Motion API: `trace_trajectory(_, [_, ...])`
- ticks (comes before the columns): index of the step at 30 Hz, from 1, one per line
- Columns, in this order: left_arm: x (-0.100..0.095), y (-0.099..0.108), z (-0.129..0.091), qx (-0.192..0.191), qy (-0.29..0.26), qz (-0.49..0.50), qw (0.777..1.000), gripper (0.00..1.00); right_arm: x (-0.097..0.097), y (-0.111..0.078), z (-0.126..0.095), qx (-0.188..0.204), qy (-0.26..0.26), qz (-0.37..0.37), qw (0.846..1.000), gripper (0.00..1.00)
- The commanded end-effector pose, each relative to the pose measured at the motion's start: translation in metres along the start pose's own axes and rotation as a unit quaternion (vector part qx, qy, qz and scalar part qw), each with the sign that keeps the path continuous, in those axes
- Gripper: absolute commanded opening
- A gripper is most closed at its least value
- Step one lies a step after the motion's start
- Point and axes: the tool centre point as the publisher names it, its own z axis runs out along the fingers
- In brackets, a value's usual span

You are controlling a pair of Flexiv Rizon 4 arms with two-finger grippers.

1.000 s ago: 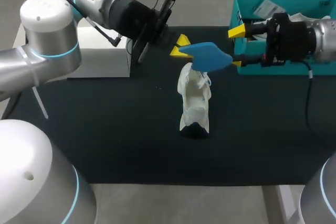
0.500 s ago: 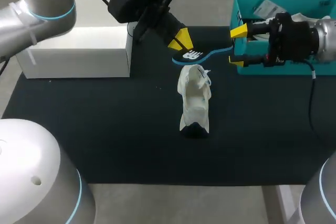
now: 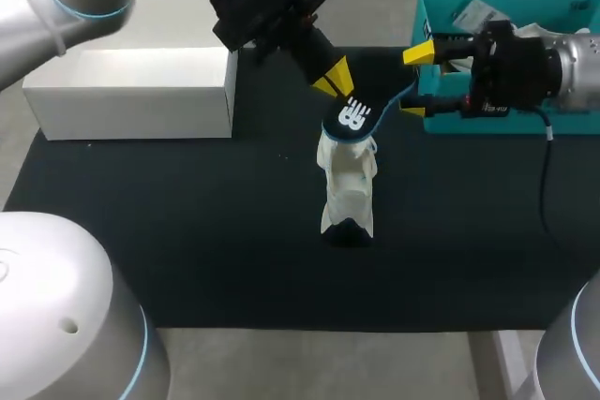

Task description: Take the shoe out of the shoebox, open the shoe tongue, remove and reinsert the insole, then place the shoe into the shoebox

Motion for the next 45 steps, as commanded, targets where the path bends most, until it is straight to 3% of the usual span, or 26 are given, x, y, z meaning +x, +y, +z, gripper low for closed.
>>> trace_trajectory(1, [0.002, 0.005, 0.008, -0.117, 0.014, 0.071, 0.990, 0.00, 0.004, 0.001, 0.006, 0.001, -0.002, -0.003, 1.000, 1.00])
trace_trajectory(6, [0.012, 0.019, 0.017, -0.153, 0.002, 0.049, 0.987, 0.00, 0.007, 0.002, 0.008, -0.005, -0.004, -0.011, 1.000, 1.00])
trace_trajectory(10, [0.020, 0.019, 0.023, -0.176, -0.048, -0.024, 0.983, 0.00, 0.006, 0.002, 0.006, -0.027, -0.006, -0.016, 0.999, 0.99])
trace_trajectory(14, [0.023, 0.015, 0.026, -0.182, -0.054, -0.035, 0.981, 0.00, 0.004, 0.001, 0.003, -0.038, -0.007, -0.015, 0.999, 0.48])
trace_trajectory(18, [0.027, 0.017, 0.027, -0.193, -0.049, -0.024, 0.980, 0.00, 0.002, 0.001, 0.002, -0.042, -0.007, -0.012, 0.999, 0.21])
trace_trajectory(31, [0.020, 0.027, 0.046, -0.177, -0.012, 0.020, 0.984, 0.00, 0.000, 0.009, 0.012, -0.028, 0.004, -0.007, 1.000, 0.19])
trace_trajectory(32, [0.020, 0.027, 0.046, -0.176, -0.012, 0.020, 0.984, 0.00, 0.000, 0.009, 0.012, -0.027, 0.003, -0.007, 1.000, 0.16])
trace_trajectory(33, [0.020, 0.027, 0.047, -0.176, -0.011, 0.024, 0.984, 0.00, 0.000, 0.009, 0.013, -0.026, 0.003, -0.007, 1.000, 0.03])
trace_trajectory(34, [0.021, 0.027, 0.048, -0.174, -0.008, 0.025, 0.984, 0.00, 0.001, 0.009, 0.013, -0.026, 0.003, -0.007, 1.000, 0.00])
trace_trajectory(41, [0.023, 0.026, 0.048, -0.151, -0.007, 0.021, 0.988, 0.00, -0.005, 0.002, 0.018, -0.016, 0.009, 0.004, 1.000, 0.00])
trace_trajectory(42, [0.023, 0.024, 0.047, -0.141, -0.001, 0.024, 0.990, 0.24, -0.007, 0.001, 0.018, -0.016, 0.010, 0.007, 1.000, 0.00])
trace_trajectory(43, [0.024, 0.023, 0.046, -0.134, 0.005, 0.024, 0.991, 0.89, -0.008, 0.000, 0.018, -0.017, 0.012, 0.009, 1.000, 0.00])
trace_trajectory(44, [0.025, 0.022, 0.043, -0.128, 0.005, 0.028, 0.991, 1.00, -0.010, -0.001, 0.017, -0.018, 0.013, 0.010, 1.000, 0.00])
trace_trajectory(45, [0.025, 0.021, 0.040, -0.120, 0.016, 0.032, 0.992, 1.00, -0.011, -0.002, 0.017, -0.020, 0.014, 0.011, 1.000, 0.00])
